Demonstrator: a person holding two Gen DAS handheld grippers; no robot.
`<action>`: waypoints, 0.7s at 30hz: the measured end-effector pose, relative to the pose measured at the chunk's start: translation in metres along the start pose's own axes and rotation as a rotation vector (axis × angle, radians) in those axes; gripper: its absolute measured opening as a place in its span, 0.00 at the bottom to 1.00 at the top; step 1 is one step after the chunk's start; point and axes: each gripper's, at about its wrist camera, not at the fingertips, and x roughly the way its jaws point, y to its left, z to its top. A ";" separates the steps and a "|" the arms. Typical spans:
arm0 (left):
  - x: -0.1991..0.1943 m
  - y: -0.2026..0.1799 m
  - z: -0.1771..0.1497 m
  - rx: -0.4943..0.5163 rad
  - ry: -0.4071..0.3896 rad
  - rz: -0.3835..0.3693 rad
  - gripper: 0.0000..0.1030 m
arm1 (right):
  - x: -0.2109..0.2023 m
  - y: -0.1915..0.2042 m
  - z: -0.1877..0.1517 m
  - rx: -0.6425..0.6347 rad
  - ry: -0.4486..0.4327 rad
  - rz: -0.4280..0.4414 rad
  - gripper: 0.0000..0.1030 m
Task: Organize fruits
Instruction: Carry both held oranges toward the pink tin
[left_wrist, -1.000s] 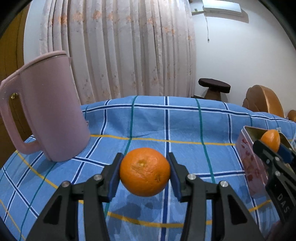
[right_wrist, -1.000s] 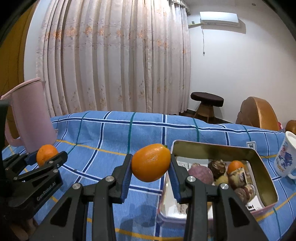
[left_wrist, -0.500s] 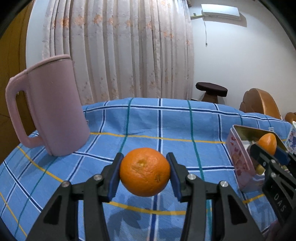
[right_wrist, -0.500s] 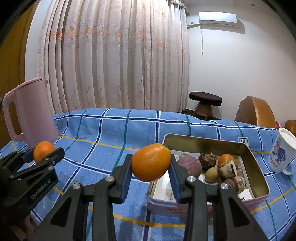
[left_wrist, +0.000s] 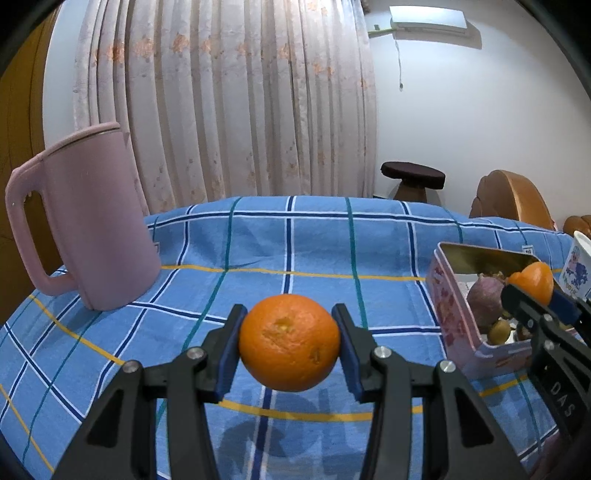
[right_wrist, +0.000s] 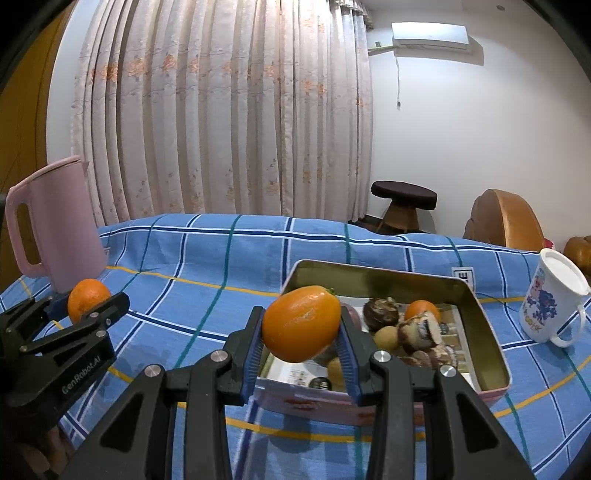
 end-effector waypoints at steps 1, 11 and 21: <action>0.000 -0.002 0.000 0.001 0.001 -0.002 0.47 | -0.001 -0.001 0.000 -0.002 -0.001 -0.001 0.38; -0.005 -0.026 0.004 0.015 -0.019 -0.026 0.47 | -0.005 -0.024 0.004 0.015 -0.021 -0.004 0.38; -0.008 -0.052 0.011 0.025 -0.050 -0.047 0.47 | -0.013 -0.055 0.010 0.028 -0.063 -0.056 0.38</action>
